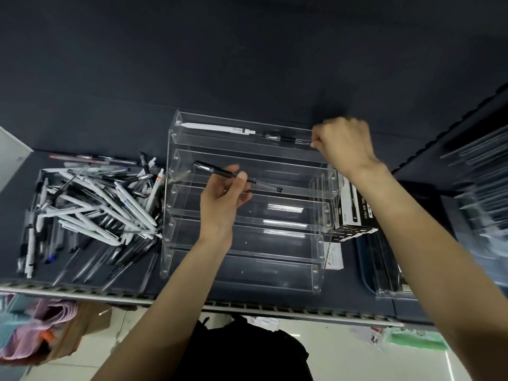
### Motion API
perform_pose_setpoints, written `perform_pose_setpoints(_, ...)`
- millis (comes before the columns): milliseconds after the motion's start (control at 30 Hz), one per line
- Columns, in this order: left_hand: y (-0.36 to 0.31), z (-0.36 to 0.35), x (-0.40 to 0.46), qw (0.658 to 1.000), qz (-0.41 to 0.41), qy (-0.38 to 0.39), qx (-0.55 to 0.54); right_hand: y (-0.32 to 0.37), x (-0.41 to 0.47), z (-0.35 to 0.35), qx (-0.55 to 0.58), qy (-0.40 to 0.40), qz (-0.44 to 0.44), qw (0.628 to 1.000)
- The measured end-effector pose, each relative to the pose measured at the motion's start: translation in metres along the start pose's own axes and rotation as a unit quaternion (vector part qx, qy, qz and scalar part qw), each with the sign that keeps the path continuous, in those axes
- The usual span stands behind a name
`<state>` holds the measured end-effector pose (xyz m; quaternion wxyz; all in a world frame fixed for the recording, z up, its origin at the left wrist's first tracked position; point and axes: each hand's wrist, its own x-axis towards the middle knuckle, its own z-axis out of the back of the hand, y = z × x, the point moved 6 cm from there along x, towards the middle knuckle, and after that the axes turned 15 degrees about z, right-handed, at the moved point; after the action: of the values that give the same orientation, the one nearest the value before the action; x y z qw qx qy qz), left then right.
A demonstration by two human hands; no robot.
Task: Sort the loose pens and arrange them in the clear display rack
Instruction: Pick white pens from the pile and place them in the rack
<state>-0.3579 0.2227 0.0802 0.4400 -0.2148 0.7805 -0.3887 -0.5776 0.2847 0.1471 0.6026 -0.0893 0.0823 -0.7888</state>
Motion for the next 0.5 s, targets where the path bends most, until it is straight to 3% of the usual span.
perform_pose_setpoints(133, -0.002, -0.006, 0.003, 1.0, 0.002, 0.014, -0.006, -0.001, 0.004, -0.001, 0.02, 0.033, -0.036, 0.999)
perform_pose_setpoints(267, -0.007, -0.018, 0.011, 1.0, 0.006, 0.026, -0.001, 0.01, -0.024, 0.029, 0.129, -0.101, -0.047, 0.985)
perform_pose_setpoints(367, -0.011, -0.033, 0.01, 0.999, -0.006, 0.036, 0.007, 0.049, -0.042, 0.047, 0.278, -0.147, 0.056, 0.948)
perform_pose_setpoints(500, -0.018, -0.053, 0.008, 0.995, -0.023, 0.05, 0.079, 0.045, -0.046, 0.039, 0.226, -0.201, 0.049, 0.952)
